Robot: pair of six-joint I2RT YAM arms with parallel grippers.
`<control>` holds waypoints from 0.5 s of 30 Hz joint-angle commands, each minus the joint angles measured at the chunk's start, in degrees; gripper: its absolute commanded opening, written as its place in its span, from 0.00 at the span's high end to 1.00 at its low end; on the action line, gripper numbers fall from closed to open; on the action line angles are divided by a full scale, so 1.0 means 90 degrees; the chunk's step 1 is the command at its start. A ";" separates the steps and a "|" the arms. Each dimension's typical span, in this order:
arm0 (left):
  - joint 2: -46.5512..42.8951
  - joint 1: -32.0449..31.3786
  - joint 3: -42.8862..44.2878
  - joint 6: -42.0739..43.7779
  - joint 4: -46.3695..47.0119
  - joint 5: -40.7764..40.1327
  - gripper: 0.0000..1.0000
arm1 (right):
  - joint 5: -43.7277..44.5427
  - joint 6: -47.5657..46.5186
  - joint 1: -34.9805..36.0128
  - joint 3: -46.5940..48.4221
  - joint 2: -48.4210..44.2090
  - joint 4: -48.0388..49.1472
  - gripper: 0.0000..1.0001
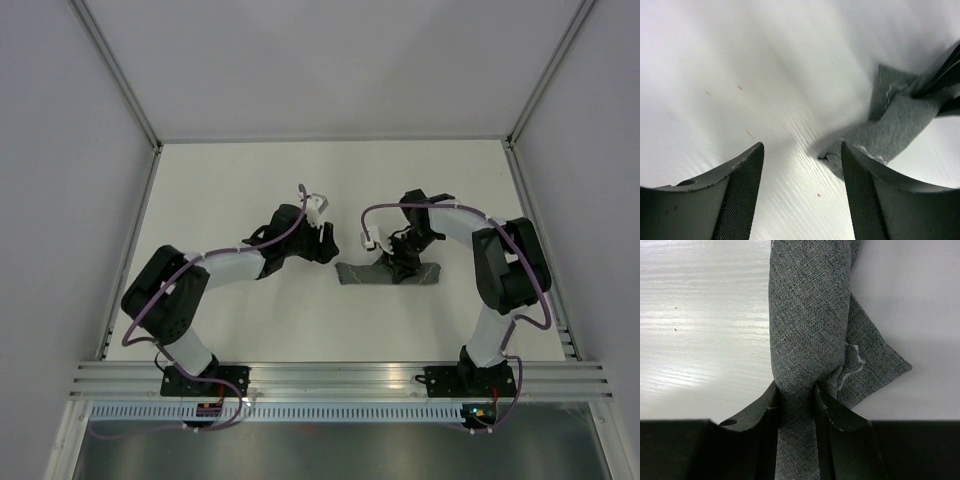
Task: Fold the napkin, place the utensils inside, and roll it up
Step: Roll the napkin at the center of the board.
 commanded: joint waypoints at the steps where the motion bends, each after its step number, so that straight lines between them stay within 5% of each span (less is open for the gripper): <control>1: -0.0746 -0.0100 -0.0373 0.0342 0.1196 -0.1082 0.32 | -0.0005 -0.0594 -0.0113 0.0479 0.0962 -0.1407 0.84; 10: -0.0651 -0.1974 -0.1486 0.3585 0.3587 -0.1912 0.20 | -0.0064 -0.0644 -0.0220 0.2013 0.2292 -0.2337 0.84; 15: -0.0104 -0.2589 -0.1508 0.4581 0.4311 -0.1913 0.18 | -0.0006 -0.0507 -0.0230 0.2306 0.2537 -0.2357 0.84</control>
